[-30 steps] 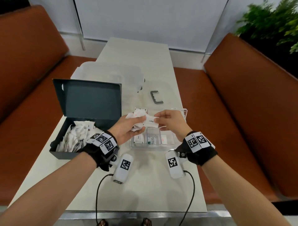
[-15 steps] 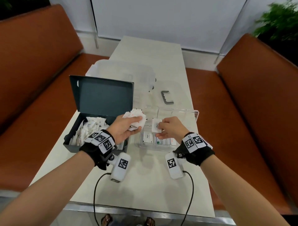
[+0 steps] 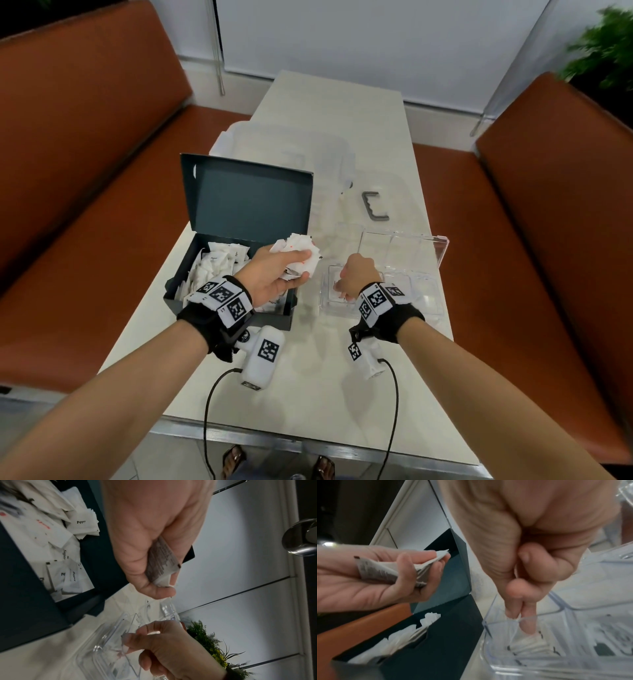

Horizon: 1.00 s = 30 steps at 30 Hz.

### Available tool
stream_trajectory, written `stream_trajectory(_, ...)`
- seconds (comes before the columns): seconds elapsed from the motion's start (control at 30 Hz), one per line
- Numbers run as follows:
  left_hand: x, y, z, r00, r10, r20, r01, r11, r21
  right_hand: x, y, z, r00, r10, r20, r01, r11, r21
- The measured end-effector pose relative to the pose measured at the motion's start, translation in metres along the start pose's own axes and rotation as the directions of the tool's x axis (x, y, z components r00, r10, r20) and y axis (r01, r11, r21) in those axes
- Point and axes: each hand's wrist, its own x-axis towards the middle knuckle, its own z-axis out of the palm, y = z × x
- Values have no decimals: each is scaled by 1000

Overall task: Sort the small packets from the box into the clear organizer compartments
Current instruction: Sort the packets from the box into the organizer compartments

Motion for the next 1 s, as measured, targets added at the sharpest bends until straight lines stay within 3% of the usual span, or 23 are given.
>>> stream_trajectory(0.33, -2, 2, -15, 1000, -8, -27, 8, 1000, -1, 2, 0, 5, 991, -129, -33, 108, 925, -364)
stream_trajectory(0.57, -3, 4, -18, 999, 3, -34, -4, 1000, -9, 0, 6, -10, 931, -343, 126, 334, 657, -676)
stream_trajectory(0.8, -3, 4, -16, 1000, -4, -29, 4, 1000, -28, 7, 8, 5, 891, -432, 138, 343, 443, -828)
stream_trajectory(1.0, -2, 4, -15, 999, -8, -43, 5, 998, -60, 9, 7, 8, 879, -449, 157, 343, 370, -864)
